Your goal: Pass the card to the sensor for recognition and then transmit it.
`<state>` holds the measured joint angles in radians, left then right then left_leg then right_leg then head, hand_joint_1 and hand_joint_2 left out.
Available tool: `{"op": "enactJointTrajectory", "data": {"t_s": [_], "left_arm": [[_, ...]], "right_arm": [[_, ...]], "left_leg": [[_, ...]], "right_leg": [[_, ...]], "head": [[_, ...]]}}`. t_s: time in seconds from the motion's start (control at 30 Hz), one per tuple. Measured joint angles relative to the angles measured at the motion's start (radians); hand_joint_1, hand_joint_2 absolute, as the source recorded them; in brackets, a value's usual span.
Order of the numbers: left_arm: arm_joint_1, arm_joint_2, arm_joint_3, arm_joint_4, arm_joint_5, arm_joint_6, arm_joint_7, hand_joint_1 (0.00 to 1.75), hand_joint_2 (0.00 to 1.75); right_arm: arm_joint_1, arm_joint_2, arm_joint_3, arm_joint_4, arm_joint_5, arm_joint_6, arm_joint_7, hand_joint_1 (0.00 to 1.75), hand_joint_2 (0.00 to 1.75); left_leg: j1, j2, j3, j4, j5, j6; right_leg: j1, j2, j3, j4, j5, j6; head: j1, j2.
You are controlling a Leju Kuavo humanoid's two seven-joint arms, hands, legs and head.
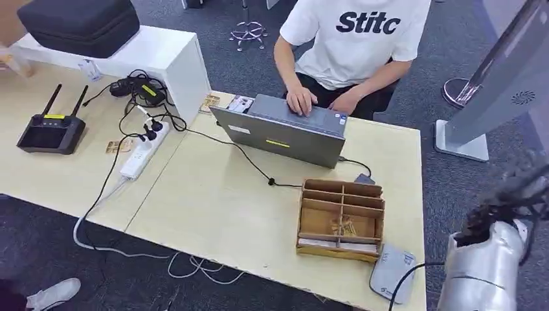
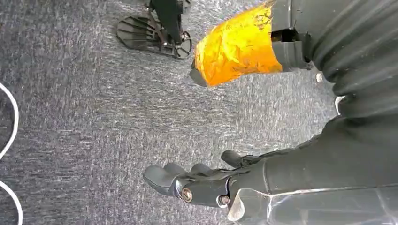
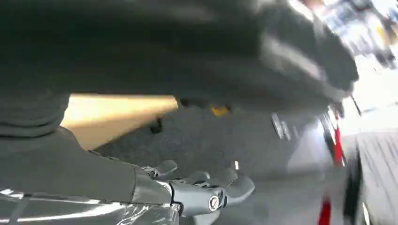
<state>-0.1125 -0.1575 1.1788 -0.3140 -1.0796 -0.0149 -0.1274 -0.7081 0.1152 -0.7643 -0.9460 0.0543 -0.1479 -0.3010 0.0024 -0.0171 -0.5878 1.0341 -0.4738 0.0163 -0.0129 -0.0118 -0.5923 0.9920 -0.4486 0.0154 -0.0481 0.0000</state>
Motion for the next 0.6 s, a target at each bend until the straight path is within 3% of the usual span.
{"op": "enactJointTrajectory", "data": {"t_s": [0.07, 0.2, 0.23, 0.27, 0.33, 0.43, 0.47, 0.53, 0.6], "left_arm": [[0.004, 0.004, 0.000, 0.000, -0.003, 0.003, 0.000, 0.00, 1.75], [0.008, 0.010, 0.000, 0.001, 0.015, 0.006, 0.000, 0.00, 1.75], [0.009, 0.010, 0.001, 0.001, 0.039, 0.001, -0.014, 0.00, 1.75], [0.008, 0.010, 0.010, 0.001, 0.076, -0.013, -0.043, 0.00, 1.75], [0.011, 0.006, 0.031, 0.001, 0.121, -0.028, -0.074, 0.00, 1.75], [0.017, 0.006, 0.053, 0.001, 0.148, -0.039, -0.082, 0.00, 1.75], [0.017, 0.006, 0.056, 0.001, 0.153, -0.039, -0.084, 0.00, 1.75], [0.017, 0.006, 0.064, 0.000, 0.161, -0.042, -0.085, 0.00, 1.75], [0.017, 0.007, 0.074, 0.000, 0.165, -0.042, -0.085, 0.00, 1.75]], "right_arm": [[0.043, -0.086, -0.133, 0.079, -0.095, -0.009, -0.085, 0.00, 1.75], [0.253, -0.203, -0.336, 0.222, -0.087, -0.030, -0.168, 0.00, 1.75], [0.317, -0.212, -0.364, 0.256, -0.037, -0.034, -0.151, 0.00, 1.75], [0.394, -0.218, -0.360, 0.316, 0.069, -0.039, -0.082, 0.00, 1.75], [0.534, -0.220, -0.278, 0.426, 0.403, -0.069, 0.074, 0.00, 1.75], [0.678, -0.209, -0.038, 0.570, 0.950, -0.050, 0.063, 0.00, 1.75], [0.701, -0.210, 0.034, 0.607, 1.066, -0.031, 0.057, 0.00, 1.75], [0.734, -0.218, 0.117, 0.651, 1.108, -0.016, 0.058, 0.00, 1.75], [0.754, -0.234, 0.171, 0.679, 0.969, -0.002, 0.076, 0.00, 1.75]], "left_leg": [[0.001, -0.006, 0.001, 0.000, -0.002, 0.003], [0.001, -0.008, 0.002, 0.000, -0.008, 0.007], [0.001, -0.008, 0.002, -0.001, -0.010, 0.007], [0.003, -0.008, 0.002, -0.001, -0.012, 0.007], [0.006, -0.011, 0.004, -0.001, -0.016, 0.003], [0.006, -0.007, 0.006, -0.001, -0.018, 0.001], [0.005, -0.006, 0.006, -0.001, -0.018, 0.001], [0.005, -0.004, 0.007, -0.001, -0.018, 0.001], [0.005, -0.001, 0.007, -0.001, -0.017, 0.001]], "right_leg": [[0.000, -0.007, 0.008, -0.003, -0.001, 0.000], [0.001, -0.009, 0.011, -0.005, -0.005, 0.004], [0.000, -0.009, 0.012, -0.004, -0.006, 0.004], [0.003, -0.009, 0.014, -0.004, -0.008, 0.004], [0.005, -0.012, 0.017, -0.004, -0.012, 0.003], [0.005, -0.008, 0.014, -0.004, -0.014, 0.000], [0.004, -0.006, 0.013, -0.003, -0.015, 0.000], [0.004, -0.006, 0.013, -0.002, -0.015, 0.000], [0.004, -0.002, 0.013, -0.002, -0.015, 0.000]], "head": [[0.000, 0.000], [0.000, 0.000], [0.000, 0.000], [-0.002, 0.000], [0.001, 0.000], [0.000, 0.000], [0.000, 0.000], [0.000, 0.000], [0.000, 0.000]]}}
